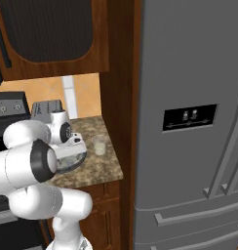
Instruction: Grab a lemon wedge from the fridge and one ice cube from the ice bowl, and put them in the glass of lemonade.
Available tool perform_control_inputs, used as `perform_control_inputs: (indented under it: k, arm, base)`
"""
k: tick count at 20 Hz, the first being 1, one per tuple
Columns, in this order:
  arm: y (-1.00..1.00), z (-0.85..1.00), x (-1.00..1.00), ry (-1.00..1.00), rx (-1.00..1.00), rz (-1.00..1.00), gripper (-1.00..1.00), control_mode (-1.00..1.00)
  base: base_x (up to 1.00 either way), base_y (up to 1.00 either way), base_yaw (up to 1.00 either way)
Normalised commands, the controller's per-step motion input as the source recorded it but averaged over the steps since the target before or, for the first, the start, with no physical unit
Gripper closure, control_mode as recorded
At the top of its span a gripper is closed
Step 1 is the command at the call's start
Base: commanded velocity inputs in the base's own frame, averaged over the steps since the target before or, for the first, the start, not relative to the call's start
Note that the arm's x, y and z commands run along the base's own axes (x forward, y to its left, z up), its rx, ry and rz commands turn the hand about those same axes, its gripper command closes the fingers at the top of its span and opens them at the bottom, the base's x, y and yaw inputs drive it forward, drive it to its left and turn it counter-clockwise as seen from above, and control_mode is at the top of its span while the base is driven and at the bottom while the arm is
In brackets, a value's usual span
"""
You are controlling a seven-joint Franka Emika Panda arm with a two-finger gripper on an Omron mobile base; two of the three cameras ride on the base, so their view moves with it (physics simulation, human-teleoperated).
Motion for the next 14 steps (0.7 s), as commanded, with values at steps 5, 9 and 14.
perform_control_inputs:
  k: [5,9,14]
  arm:
    - [0.0,-0.24,0.0,0.0,0.0,0.0,-1.0,-1.0]
    - [0.0,-0.2,0.03,0.0,0.0,0.0,-1.0,-1.0]
    - [0.0,-0.19,0.03,0.0,0.0,0.0,-1.0,-1.0]
  base:
    - [0.0,0.0,0.0]
    - [0.0,0.0,0.0]
    - [0.0,0.0,0.0]
